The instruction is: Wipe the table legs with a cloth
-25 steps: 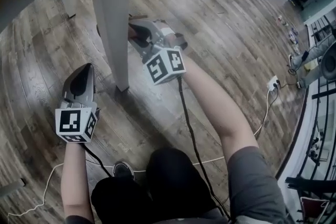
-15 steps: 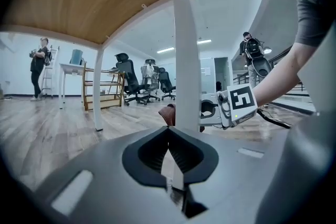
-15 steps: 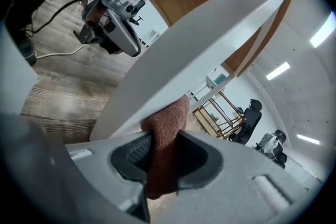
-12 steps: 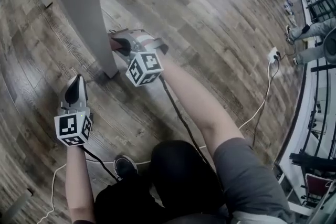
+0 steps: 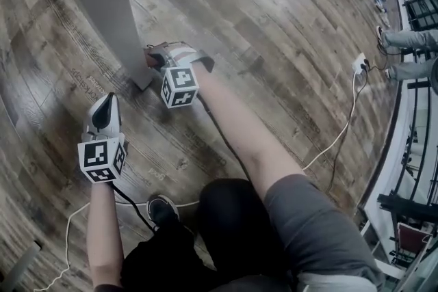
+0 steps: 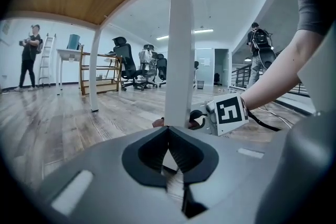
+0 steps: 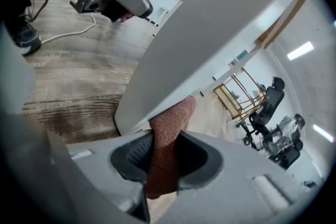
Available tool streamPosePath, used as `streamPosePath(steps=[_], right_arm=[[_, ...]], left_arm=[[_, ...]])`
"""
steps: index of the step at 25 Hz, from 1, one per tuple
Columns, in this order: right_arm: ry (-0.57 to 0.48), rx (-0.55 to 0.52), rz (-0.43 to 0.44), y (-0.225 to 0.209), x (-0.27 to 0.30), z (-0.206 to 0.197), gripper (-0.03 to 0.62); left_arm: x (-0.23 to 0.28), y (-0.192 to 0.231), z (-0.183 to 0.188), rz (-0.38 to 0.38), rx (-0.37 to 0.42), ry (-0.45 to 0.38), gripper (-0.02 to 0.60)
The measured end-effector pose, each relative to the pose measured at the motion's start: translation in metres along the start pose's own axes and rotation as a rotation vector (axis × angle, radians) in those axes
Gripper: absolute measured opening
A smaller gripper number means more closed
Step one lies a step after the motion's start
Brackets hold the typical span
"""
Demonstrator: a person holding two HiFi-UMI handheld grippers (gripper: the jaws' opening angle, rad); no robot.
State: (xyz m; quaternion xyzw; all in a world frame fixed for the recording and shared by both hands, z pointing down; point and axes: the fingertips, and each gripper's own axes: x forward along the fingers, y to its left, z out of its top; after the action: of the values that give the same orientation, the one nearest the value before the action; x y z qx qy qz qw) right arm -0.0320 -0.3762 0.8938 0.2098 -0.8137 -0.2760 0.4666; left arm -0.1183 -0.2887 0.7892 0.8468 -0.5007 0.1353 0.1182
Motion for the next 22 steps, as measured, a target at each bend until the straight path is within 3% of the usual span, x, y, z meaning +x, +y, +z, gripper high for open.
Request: streamPosePath(steps=[5, 12, 17, 22], right_arm=[[0.023, 0.142, -0.010, 0.003, -0.003, -0.011, 0.092], [-0.100, 0.390, -0.174, -0.042, -0.058, -0.007, 0.092], [-0.226, 0.564, -0.292, -0.075, -0.118, 0.016, 0.092], [-0.250, 0.754, -0.388, -0.090, -0.189, 0.034, 0.092]], left_arm=[[-0.005, -0.004, -0.007, 0.002, 0.001, 0.014, 0.018], [-0.020, -0.008, 0.023, 0.027, 0.004, -0.062, 0.020], [-0.037, -0.012, 0.069, 0.011, 0.037, -0.125, 0.018], [-0.060, -0.029, 0.135, -0.024, 0.079, -0.166, 0.020]])
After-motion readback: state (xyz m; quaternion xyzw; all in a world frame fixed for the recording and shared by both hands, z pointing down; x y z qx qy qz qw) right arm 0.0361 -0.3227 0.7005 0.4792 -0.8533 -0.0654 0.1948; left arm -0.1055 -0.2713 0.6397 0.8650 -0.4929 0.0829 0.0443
